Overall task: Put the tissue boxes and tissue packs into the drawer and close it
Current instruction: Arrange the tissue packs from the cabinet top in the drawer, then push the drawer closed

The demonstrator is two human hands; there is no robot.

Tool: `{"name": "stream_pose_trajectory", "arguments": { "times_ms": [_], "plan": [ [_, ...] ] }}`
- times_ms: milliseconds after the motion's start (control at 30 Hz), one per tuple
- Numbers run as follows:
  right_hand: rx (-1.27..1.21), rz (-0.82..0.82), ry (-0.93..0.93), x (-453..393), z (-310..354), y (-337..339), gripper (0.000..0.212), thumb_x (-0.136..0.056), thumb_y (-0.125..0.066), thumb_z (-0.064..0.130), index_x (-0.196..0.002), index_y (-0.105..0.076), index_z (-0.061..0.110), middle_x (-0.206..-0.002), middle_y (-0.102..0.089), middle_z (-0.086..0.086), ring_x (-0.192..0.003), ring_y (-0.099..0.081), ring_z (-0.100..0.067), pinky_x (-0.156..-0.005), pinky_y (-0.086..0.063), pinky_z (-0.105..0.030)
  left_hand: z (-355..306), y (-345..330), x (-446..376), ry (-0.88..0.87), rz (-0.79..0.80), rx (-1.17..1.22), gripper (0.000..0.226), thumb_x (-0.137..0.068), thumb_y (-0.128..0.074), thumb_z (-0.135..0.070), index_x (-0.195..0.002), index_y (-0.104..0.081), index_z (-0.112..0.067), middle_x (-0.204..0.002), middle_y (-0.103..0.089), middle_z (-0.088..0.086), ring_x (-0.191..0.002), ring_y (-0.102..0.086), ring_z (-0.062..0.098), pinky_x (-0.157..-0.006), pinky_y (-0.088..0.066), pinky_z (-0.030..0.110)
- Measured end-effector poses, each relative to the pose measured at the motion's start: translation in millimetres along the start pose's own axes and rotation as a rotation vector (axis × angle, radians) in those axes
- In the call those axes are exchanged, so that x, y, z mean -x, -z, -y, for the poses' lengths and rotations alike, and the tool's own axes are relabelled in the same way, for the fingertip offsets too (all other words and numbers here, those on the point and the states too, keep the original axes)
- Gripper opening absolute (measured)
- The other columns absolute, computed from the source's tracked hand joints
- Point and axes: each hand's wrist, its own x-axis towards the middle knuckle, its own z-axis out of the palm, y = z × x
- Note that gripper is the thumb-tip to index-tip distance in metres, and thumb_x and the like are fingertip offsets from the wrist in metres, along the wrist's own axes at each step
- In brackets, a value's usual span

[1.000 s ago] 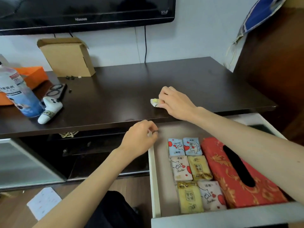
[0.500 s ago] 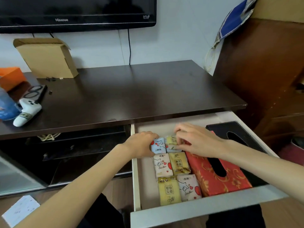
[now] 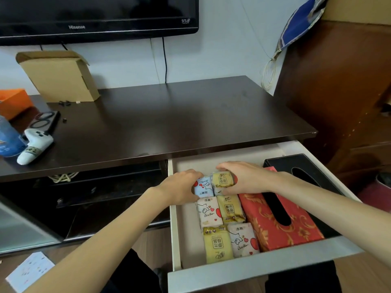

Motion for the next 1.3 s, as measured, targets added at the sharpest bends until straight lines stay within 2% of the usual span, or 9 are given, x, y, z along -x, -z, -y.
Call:
{"name": "stream_pose_trajectory", "arguments": {
  "times_ms": [200,433,633,733,867,1033,1100,1200,1300],
  "plan": [
    [-0.076,-0.052,0.005,17.0,-0.1,8.0,0.094,-0.08,-0.073,0.071,-0.157,-0.037,0.031,-0.159,-0.042,0.01,-0.144,-0.04,-0.013,-0.11,-0.039,-0.033,-4.6,0.1,4.4,0.009,-0.039,-0.004,0.062,-0.085,-0.076,-0.042,-0.139,-0.05,-0.027,-0.132,-0.057,-0.007,-0.116,-0.056,0.012,-0.092,-0.054,0.032],
    [-0.123,-0.135,0.029,47.5,2.7,14.5,0.066,-0.092,-0.072,0.053,-0.15,-0.049,0.033,-0.151,-0.049,0.014,-0.138,-0.043,-0.005,-0.108,-0.04,-0.031,-19.3,-4.3,23.0,0.061,-0.159,0.008,0.053,-0.092,-0.066,-0.043,-0.139,-0.049,-0.029,-0.133,-0.057,-0.01,-0.112,-0.058,0.009,-0.082,-0.057,0.03],
    [-0.17,-0.169,0.07,92.1,7.7,5.7,0.045,-0.096,-0.066,0.049,-0.139,-0.056,0.039,-0.138,-0.053,0.032,-0.128,-0.044,0.012,-0.105,-0.038,-0.022,-50.3,0.2,66.2,0.076,-0.261,0.043,0.045,-0.095,-0.06,-0.043,-0.137,-0.053,-0.029,-0.136,-0.058,-0.011,-0.115,-0.059,0.01,-0.085,-0.056,0.037],
    [-0.207,-0.165,0.042,129.7,6.9,-5.0,0.044,-0.095,-0.064,0.054,-0.137,-0.054,0.05,-0.129,-0.049,0.044,-0.126,-0.043,0.02,-0.1,-0.041,-0.017,-69.2,-4.6,101.7,0.092,-0.308,0.118,0.04,-0.095,-0.059,-0.047,-0.133,-0.057,-0.034,-0.131,-0.06,-0.018,-0.116,-0.057,0.004,-0.09,-0.051,0.029],
    [-0.234,-0.244,-0.053,182.5,0.2,-25.1,0.048,-0.094,-0.061,0.062,-0.139,-0.053,0.05,-0.134,-0.05,0.039,-0.13,-0.045,0.015,-0.108,-0.045,-0.027,-93.4,-24.9,149.2,0.108,-0.355,0.258,0.043,-0.09,-0.057,-0.057,-0.129,-0.059,-0.038,-0.127,-0.056,-0.028,-0.117,-0.05,-0.008,-0.092,-0.041,0.02],
    [-0.348,-0.46,-0.114,239.2,-9.8,-56.7,0.069,-0.084,-0.046,0.087,-0.137,-0.055,0.045,-0.136,-0.048,0.04,-0.133,-0.042,0.012,-0.103,-0.037,-0.02,-117.9,-62.6,188.6,0.098,-0.474,0.234,0.055,-0.085,-0.052,-0.069,-0.131,-0.057,-0.039,-0.134,-0.046,-0.031,-0.123,-0.032,-0.019,-0.092,-0.03,0.004],
    [-0.312,-0.532,-0.147,252.4,-14.2,-70.0,0.067,-0.086,-0.05,0.082,-0.138,-0.056,0.04,-0.14,-0.049,0.034,-0.135,-0.043,0.005,-0.111,-0.033,-0.029,-123.8,-75.0,192.7,0.101,-0.499,0.173,0.055,-0.086,-0.054,-0.066,-0.13,-0.06,-0.034,-0.135,-0.05,-0.023,-0.123,-0.036,-0.013,-0.098,-0.033,0.011],
    [-0.206,-0.594,-0.188,259.3,-17.9,-85.4,0.063,-0.091,-0.049,0.073,-0.139,-0.057,0.034,-0.147,-0.051,0.02,-0.14,-0.042,-0.008,-0.124,-0.015,-0.037,-124.9,-84.3,190.2,0.097,-0.574,0.14,0.047,-0.088,-0.06,-0.055,-0.123,-0.068,-0.025,-0.127,-0.06,-0.014,-0.119,-0.047,0.002,-0.098,-0.044,0.027],
    [-0.141,-0.637,-0.211,256.2,-20.1,-93.5,0.061,-0.096,-0.042,0.069,-0.142,-0.055,0.032,-0.152,-0.049,0.015,-0.145,-0.039,-0.011,-0.125,-0.009,-0.04,-121.8,-88.5,186.1,0.094,-0.61,0.142,0.043,-0.089,-0.06,-0.054,-0.119,-0.071,-0.025,-0.122,-0.063,-0.015,-0.115,-0.048,0.002,-0.096,-0.043,0.027]
  ]
}}
